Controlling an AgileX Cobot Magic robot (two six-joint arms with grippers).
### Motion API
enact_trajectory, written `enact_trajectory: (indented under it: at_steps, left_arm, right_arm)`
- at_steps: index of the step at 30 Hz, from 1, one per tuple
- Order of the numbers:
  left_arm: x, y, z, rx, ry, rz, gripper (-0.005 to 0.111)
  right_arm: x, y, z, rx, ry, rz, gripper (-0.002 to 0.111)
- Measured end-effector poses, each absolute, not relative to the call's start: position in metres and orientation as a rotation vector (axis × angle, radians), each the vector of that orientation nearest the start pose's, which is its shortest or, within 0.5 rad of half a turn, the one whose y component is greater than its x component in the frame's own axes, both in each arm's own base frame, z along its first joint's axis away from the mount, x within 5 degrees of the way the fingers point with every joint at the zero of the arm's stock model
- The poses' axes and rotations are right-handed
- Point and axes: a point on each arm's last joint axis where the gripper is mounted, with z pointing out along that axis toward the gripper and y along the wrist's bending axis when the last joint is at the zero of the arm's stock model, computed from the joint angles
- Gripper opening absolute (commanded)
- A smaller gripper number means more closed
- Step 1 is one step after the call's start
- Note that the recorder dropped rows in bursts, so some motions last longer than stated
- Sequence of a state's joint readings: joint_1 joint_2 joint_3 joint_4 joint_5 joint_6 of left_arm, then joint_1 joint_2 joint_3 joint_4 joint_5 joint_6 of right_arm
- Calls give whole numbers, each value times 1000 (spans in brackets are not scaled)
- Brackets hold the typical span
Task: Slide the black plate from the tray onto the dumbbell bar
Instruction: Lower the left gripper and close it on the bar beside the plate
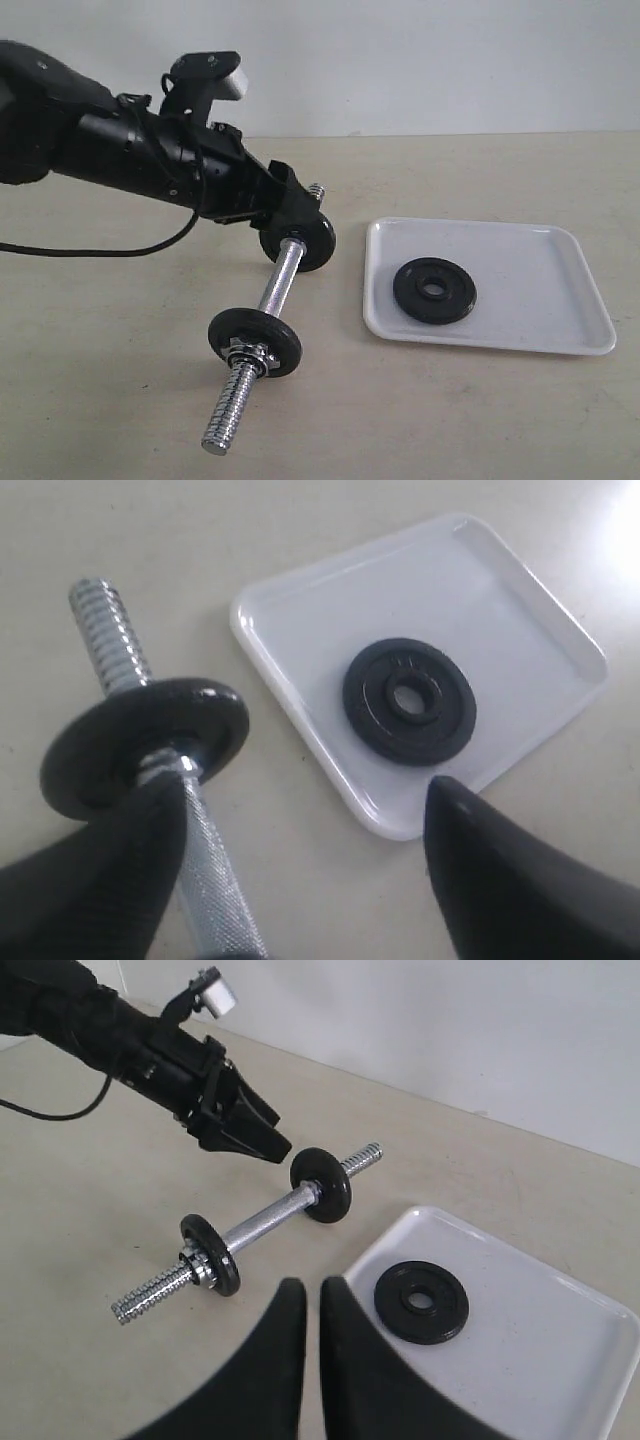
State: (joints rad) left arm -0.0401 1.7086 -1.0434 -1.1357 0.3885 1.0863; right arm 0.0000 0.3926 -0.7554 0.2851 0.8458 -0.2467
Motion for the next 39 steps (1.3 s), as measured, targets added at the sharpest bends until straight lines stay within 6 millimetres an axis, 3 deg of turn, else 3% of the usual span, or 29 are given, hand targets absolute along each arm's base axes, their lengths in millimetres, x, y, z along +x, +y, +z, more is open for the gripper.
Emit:
enact_trajectory:
  at_steps: [6, 15, 21, 39]
  left_arm:
    - [367, -49, 191, 147, 2373, -506, 63]
    - [369, -50, 176, 134, 2412, -516, 48]
    - [371, -49, 166, 122, 2439, -513, 60]
    - [378, -41, 153, 61, 2442, -392, 61]
  right_arm:
    - [53, 19, 363, -193, 1931, 172, 1]
    - [53, 20, 363, -191, 1929, 186, 1]
    - [52, 22, 364, -186, 1926, 216, 1]
    - [52, 23, 364, -182, 1922, 243, 1]
